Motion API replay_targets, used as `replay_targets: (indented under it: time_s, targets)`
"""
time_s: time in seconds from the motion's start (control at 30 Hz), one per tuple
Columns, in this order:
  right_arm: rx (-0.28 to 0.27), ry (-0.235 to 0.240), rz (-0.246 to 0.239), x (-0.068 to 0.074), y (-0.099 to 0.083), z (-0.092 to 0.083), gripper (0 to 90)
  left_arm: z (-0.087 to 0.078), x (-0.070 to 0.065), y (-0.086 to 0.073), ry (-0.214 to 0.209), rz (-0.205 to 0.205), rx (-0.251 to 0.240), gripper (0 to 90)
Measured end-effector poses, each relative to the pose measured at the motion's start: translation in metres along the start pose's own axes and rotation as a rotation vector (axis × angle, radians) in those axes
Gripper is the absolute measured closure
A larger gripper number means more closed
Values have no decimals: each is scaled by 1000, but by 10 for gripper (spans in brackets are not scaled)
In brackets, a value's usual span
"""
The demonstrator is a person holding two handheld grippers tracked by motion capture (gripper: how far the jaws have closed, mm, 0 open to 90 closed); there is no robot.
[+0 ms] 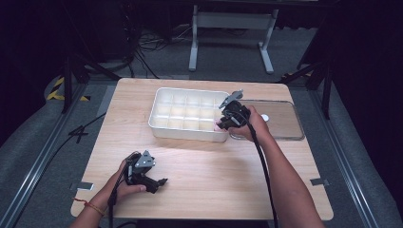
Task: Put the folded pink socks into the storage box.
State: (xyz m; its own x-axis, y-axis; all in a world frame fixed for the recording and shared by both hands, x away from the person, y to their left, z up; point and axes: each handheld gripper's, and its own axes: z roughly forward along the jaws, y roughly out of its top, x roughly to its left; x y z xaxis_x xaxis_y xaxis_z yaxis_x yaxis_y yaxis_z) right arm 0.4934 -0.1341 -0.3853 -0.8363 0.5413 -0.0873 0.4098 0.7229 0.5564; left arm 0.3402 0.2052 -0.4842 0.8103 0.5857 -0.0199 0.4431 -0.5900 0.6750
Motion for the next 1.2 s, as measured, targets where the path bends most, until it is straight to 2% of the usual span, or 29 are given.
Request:
replay_targets:
  time_s: [0.2, 0.7, 0.9, 1.2]
  targets:
    - [-42, -10, -6, 3, -3, -12, 656, 0, 1, 1, 3, 11, 6, 43]
    - [-104, -85, -6, 13, -24, -43, 492, 0, 0, 1, 6, 6, 9, 40]
    - [-129, -119, -42, 21, -33, -57, 450, 0, 0, 1, 6, 8, 8, 40]
    - [-142, -143, -72, 32, -45, -73, 403, 0, 0, 1, 6, 6, 9, 40]
